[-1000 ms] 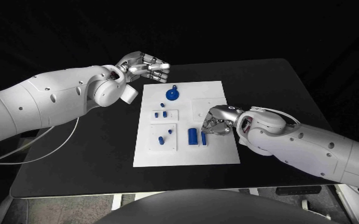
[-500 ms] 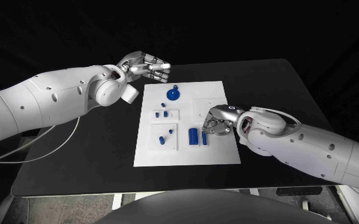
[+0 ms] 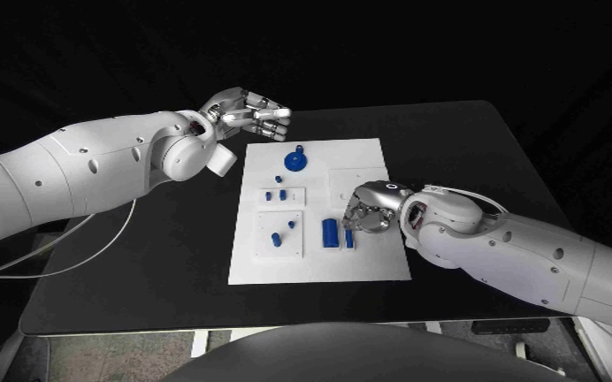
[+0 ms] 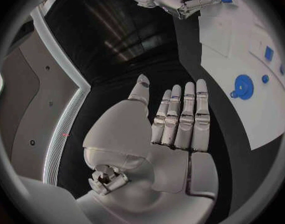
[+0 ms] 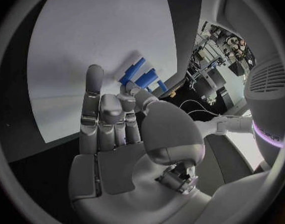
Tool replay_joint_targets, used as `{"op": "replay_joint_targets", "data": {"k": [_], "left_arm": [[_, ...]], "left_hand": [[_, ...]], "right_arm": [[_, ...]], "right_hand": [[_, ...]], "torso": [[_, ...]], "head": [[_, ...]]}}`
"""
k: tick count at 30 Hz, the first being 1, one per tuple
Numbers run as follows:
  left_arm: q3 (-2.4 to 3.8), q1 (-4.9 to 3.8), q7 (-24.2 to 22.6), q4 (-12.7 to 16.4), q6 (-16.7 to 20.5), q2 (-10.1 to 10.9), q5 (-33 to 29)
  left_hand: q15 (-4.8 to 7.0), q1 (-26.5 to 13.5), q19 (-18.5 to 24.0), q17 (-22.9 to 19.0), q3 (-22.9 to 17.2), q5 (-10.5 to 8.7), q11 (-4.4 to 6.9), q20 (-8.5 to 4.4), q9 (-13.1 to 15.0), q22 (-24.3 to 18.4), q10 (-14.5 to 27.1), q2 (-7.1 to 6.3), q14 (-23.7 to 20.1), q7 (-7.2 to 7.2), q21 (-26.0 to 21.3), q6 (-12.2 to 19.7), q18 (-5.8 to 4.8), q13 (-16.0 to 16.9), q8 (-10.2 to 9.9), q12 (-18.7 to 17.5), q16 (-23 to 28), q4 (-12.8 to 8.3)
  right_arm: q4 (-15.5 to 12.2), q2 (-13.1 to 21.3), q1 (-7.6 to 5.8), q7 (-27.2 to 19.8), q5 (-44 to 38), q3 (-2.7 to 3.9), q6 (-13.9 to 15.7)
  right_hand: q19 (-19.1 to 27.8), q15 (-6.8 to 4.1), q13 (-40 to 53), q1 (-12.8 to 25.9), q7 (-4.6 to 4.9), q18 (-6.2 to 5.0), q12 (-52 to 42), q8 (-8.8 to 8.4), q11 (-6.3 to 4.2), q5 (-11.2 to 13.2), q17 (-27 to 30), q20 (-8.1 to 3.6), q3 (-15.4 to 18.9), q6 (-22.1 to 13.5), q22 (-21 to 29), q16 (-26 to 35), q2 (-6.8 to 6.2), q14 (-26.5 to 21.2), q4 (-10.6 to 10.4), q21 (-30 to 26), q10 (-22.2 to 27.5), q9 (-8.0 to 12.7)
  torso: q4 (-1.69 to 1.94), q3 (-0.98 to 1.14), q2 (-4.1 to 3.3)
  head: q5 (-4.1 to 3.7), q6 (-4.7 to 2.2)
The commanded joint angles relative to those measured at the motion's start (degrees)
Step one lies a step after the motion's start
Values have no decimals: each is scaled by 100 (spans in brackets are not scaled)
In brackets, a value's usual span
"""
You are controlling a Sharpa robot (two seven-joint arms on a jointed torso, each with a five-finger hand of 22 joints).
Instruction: Assemble the parts on the task board
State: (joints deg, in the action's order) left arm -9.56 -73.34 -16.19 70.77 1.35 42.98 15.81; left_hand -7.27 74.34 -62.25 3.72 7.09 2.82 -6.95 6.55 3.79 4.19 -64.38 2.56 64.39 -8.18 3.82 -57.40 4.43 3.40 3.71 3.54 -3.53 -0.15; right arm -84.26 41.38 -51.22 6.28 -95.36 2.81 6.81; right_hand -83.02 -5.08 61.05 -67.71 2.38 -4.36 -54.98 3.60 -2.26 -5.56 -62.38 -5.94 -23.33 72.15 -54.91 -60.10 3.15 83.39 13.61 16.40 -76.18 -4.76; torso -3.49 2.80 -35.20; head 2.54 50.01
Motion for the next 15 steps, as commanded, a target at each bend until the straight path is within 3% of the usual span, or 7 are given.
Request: {"op": "replay_joint_targets", "data": {"k": [1,15], "left_arm": [[2,0,-29,4,-46,-5,-28],[2,0,-13,7,-73,-5,-28]], "left_hand": [[-16,-3,-10,8,19,-8,-30,5,0,-2,-11,71,21,-34,30,3,7,-1,-1,-5,-6,-6],[-18,0,-8,8,23,-8,-35,6,0,-3,-7,73,20,-38,29,15,8,0,-1,-4,-6,-11]], "right_arm": [[32,13,48,131,-171,-31,-151],[154,-59,64,81,-211,-31,93]], "right_hand": [[-15,-26,1,1,5,-1,5,13,-11,-23,-7,-22,32,55,-8,-33,-71,30,10,-22,-38,-21],[-6,-41,-87,-54,22,2,134,10,1,103,68,-36,40,22,-4,54,-75,14,43,-55,-4,-4]], "torso": [[-2,0,0],[-1,1,-2]], "head": [[2,-1],[6,-1]]}}
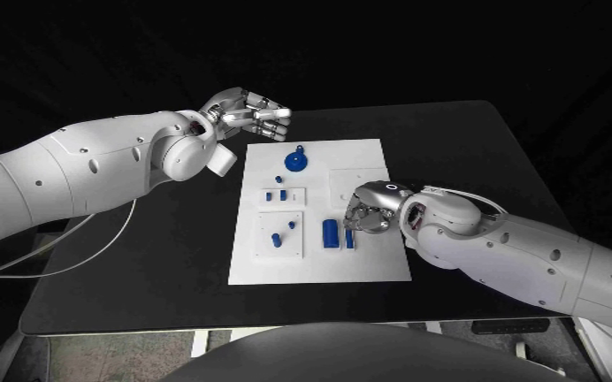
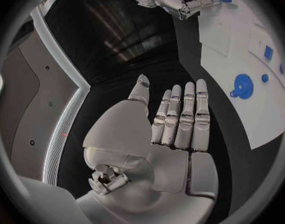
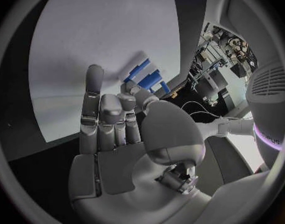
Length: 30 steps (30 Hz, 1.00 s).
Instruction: Assemble the parts on the task board
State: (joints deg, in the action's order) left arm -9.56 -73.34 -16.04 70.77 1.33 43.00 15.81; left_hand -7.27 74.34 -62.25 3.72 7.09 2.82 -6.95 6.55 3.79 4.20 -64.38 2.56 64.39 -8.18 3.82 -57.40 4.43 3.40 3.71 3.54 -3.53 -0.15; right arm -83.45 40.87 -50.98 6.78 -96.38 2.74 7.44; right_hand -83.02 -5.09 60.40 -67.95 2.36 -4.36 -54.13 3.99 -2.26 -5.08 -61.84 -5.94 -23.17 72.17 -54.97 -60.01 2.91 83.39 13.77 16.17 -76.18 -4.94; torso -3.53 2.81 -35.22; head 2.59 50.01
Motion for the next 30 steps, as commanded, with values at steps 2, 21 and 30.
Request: {"op": "replay_joint_targets", "data": {"k": [2,21,30], "left_arm": [[2,0,-24,6,-74,-7,-28],[1,-1,-87,-79,88,-10,-96],[1,-1,-214,-314,350,-105,-418]], "left_hand": [[-18,0,-9,8,23,-8,-35,6,0,-3,-6,73,20,-38,29,15,8,0,-1,-4,-6,-11],[-20,-4,-4,9,30,-8,-24,9,-1,-3,40,52,17,-23,29,45,9,0,-2,-3,-6,-11],[-8,26,31,12,10,-8,-22,8,0,-8,45,60,54,3,19,32,-8,-1,0,-4,-10,-30]], "right_arm": [[99,-20,45,8,-109,-25,91],[70,250,23,-1041,1823,145,1076],[655,213,-294,-1980,4329,412,1005]], "right_hand": [[-7,-38,-36,-60,32,2,64,-28,8,83,20,-36,33,16,2,51,-60,15,48,-35,0,13],[-63,-9,-222,203,178,40,227,-35,92,-1161,249,-21,2200,-689,245,353,-208,-11,-571,-256,172,99],[259,71,-1175,-50,237,151,1206,-39,129,-1387,1101,69,2569,-808,839,1707,89,-381,-378,-832,740,106]], "torso": [[3,3,-1],[-19,-10,24],[-88,-56,175]], "head": [[-3,-1],[-20,-1],[37,-47]]}}
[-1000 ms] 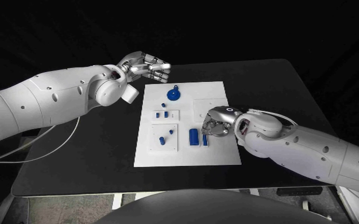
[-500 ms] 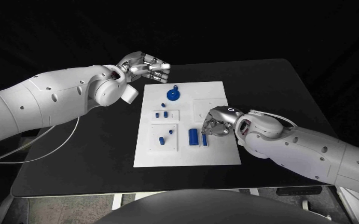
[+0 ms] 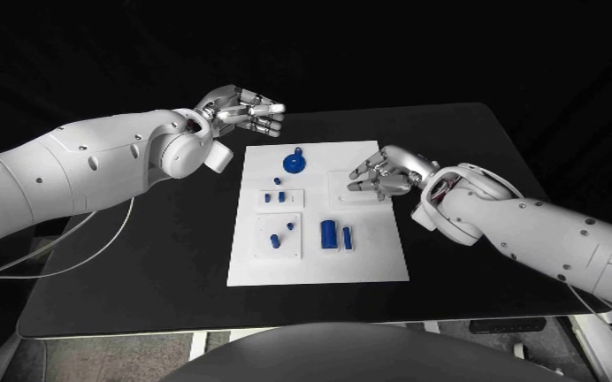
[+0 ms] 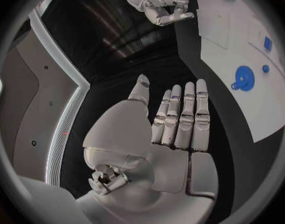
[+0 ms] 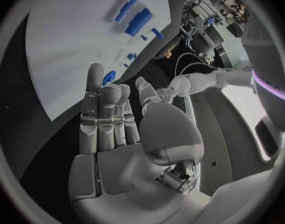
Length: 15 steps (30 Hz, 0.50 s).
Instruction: Assemble the parts on the task board
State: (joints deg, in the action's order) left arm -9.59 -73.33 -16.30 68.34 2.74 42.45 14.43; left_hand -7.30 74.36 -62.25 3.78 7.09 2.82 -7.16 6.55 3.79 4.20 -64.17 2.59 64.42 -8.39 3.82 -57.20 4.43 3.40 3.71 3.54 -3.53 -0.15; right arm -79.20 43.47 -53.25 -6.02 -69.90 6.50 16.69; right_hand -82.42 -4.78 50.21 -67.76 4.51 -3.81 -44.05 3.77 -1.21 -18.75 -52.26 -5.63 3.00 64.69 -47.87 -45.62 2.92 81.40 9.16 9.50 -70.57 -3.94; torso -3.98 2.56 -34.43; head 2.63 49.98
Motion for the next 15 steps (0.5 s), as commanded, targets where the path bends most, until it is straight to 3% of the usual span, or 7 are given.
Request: {"op": "replay_joint_targets", "data": {"k": [1,5,7,9,10,12,15], "left_arm": [[5,-2,-208,-116,238,-69,-324],[6,-2,-273,-274,320,-132,-452],[7,-2,-317,-382,371,-167,-564],[14,-4,-360,-509,446,-204,-707],[16,-4,-369,-544,466,-217,-747],[22,-5,-404,-676,544,-281,-900],[27,-5,-450,-823,635,-371,-1064]], "left_hand": [[-1,26,35,6,9,-8,0,7,0,-8,27,59,55,27,18,11,-11,-1,0,-5,-10,-32],[27,32,68,4,1,-7,18,4,0,-11,60,74,67,67,14,5,-36,-1,0,-5,-6,-43],[49,31,102,-2,-1,-7,38,11,-1,-13,122,80,5,111,9,6,-50,-1,-2,-6,0,-48],[69,28,135,-6,-3,-9,64,33,-3,-14,265,87,-105,166,10,19,-47,-2,-4,-10,4,-53],[75,25,153,-10,-1,-10,81,49,-5,-16,336,83,-162,191,6,36,-44,-3,-7,-13,9,-55],[81,11,241,-12,1,-10,95,102,-17,-26,558,68,-300,216,-8,153,-28,-4,-12,-11,7,-57],[74,0,387,-14,-7,-9,106,182,-30,-33,765,48,-476,236,-12,433,4,-6,-21,-8,5,-62]], "right_arm": [[380,-88,-99,-754,1979,65,18],[893,-250,-171,-864,2902,173,-241],[1248,-383,-198,-912,3393,249,-438],[1674,-560,-226,-975,3937,320,-671],[1776,-604,-231,-992,4058,337,-722],[2125,-765,-244,-1055,4406,413,-884],[2453,-927,-253,-1130,4673,492,-1025]], "right_hand": [[286,71,-390,-64,39,109,379,-9,37,-7,336,66,-51,-76,293,557,101,-199,117,-309,156,3],[936,251,-1240,-137,113,221,1305,-27,163,46,888,236,-174,-181,775,1508,224,-738,225,-595,495,14],[1855,526,-2351,-106,198,319,2416,-12,362,129,1570,487,-331,-321,1335,2520,322,-1162,302,-588,481,18],[2796,903,-4200,94,270,286,3887,19,703,192,2843,941,-532,-433,2324,3938,296,-1353,416,-517,287,16],[2964,1032,-4373,102,302,327,4003,-22,743,183,3031,1032,-567,-503,2464,4160,317,-1608,425,-599,449,35],[3203,1210,-4705,146,307,141,4032,-11,863,204,4222,1321,-668,-665,3343,4228,329,-1776,469,-605,742,39],[3700,1278,-4687,182,309,140,4053,-33,926,235,4697,1412,-617,-970,3815,4198,323,-2038,404,-606,1061,53]], "torso": [[-52,-41,127],[-78,-66,225],[-91,-64,276],[-121,-59,329],[-125,-54,349],[-128,-35,389],[-125,-10,432]], "head": [[41,-76],[76,-234],[91,-353],[121,-447],[127,-471],[123,-559],[147,-641]]}}
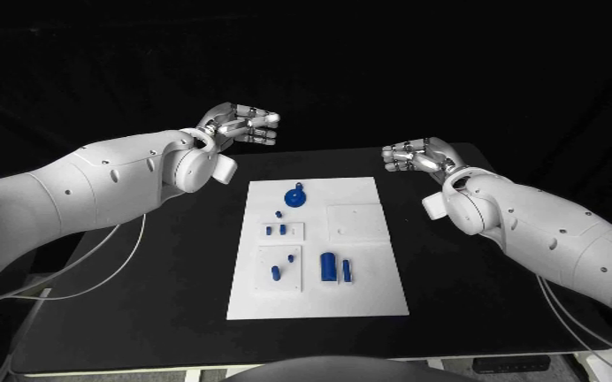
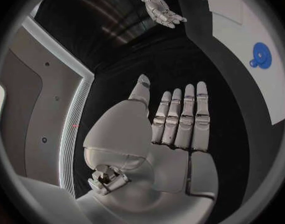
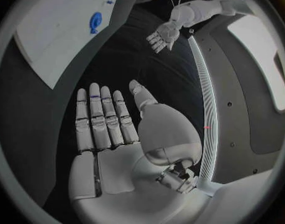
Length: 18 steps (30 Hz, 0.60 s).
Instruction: Assemble the parts on the task board
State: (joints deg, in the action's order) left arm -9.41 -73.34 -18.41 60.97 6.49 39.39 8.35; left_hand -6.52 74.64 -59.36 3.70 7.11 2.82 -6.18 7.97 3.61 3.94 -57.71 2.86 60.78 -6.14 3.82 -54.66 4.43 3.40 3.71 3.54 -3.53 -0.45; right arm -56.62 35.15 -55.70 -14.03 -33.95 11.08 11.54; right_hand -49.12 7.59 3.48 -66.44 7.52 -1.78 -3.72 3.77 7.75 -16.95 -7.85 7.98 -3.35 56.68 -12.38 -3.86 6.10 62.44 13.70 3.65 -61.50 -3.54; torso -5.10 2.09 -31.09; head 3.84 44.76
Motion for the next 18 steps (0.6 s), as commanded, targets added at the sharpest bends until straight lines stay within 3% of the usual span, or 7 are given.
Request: {"op": "replay_joint_targets", "data": {"k": [1,7,8,9,10,13,18], "left_arm": [[9,-3,-255,-122,280,-91,-495],[12,-1,-320,-282,283,-235,-611],[8,-2,-108,-232,169,-187,-322],[11,2,-111,-222,181,-185,-324],[17,10,-118,-202,204,-180,-327],[61,73,-166,-55,373,-147,-351],[203,275,-324,424,923,-37,-430]], "left_hand": [[-18,-36,151,-10,-10,-11,13,66,-26,-10,189,14,-178,17,-17,375,12,-8,-37,-18,14,-29],[-52,-76,299,-5,-76,-13,14,270,-36,7,289,-18,-309,13,11,640,251,-7,-41,-14,9,-17],[652,-2253,5936,-370,-711,-282,618,-797,-361,-394,5771,-286,-2016,614,-382,5466,-443,-340,-371,-354,353,45],[652,-2372,5936,-370,-711,-282,618,-797,-361,-394,5771,-286,-6078,614,-382,5466,-443,-340,-371,-354,353,45],[652,-2540,5936,-370,-711,-282,618,-797,-361,-394,5771,-286,-6078,614,-382,5466,-443,-340,-371,-354,353,45],[652,-3177,5936,-370,-711,-282,618,-797,-361,-394,5771,-286,-6078,614,-382,5466,-443,-340,-371,-354,353,45],[652,-7464,5936,-370,-711,-282,618,-797,-361,-394,5771,-286,-6078,614,-382,5466,-443,-340,-371,-354,353,45]], "right_arm": [[281,-142,-9,-353,1139,59,-543],[553,-296,-18,-430,1299,160,-625],[493,-266,-11,-190,821,142,-318],[481,-262,-13,-194,829,138,-307],[458,-255,-15,-203,844,131,-286],[289,-201,-34,-264,958,76,-128],[-262,-25,-97,-463,1328,-104,387]], "right_hand": [[608,66,-20,38,12,-75,33,-36,51,82,408,86,51,-301,423,19,12,-218,-79,-22,252,17],[720,96,-18,-17,51,-189,38,-50,97,66,434,182,217,-542,900,28,40,-321,-209,26,353,28],[4912,-759,-348,1988,-752,178,372,-377,-775,1695,785,-798,335,-5668,1238,386,-610,-2090,-1370,-365,2074,354],[4912,-759,-348,2078,-752,178,372,-377,-775,1695,785,-798,335,-5668,1238,386,-610,-2194,-1370,-365,6150,354],[4912,-759,-348,2226,-752,178,372,-377,-775,1695,785,-798,335,-5668,1238,386,-610,-6244,-1370,-365,6150,354],[4912,-759,-348,6644,-752,178,372,-377,-775,1695,785,-798,335,-5668,1238,386,-610,-6244,-1370,-365,6150,354],[4912,-759,-348,6644,-752,178,372,-377,-775,1695,785,-798,335,-5668,1238,386,-610,-6244,-1370,-365,6150,354]], "torso": [[-14,45,108],[-12,81,126],[-11,48,98],[-7,46,97],[0,42,96],[53,16,85],[227,-70,49]], "head": [[38,-144],[95,-294],[65,-213],[62,-219],[56,-231],[9,-315],[-140,-591]]}}
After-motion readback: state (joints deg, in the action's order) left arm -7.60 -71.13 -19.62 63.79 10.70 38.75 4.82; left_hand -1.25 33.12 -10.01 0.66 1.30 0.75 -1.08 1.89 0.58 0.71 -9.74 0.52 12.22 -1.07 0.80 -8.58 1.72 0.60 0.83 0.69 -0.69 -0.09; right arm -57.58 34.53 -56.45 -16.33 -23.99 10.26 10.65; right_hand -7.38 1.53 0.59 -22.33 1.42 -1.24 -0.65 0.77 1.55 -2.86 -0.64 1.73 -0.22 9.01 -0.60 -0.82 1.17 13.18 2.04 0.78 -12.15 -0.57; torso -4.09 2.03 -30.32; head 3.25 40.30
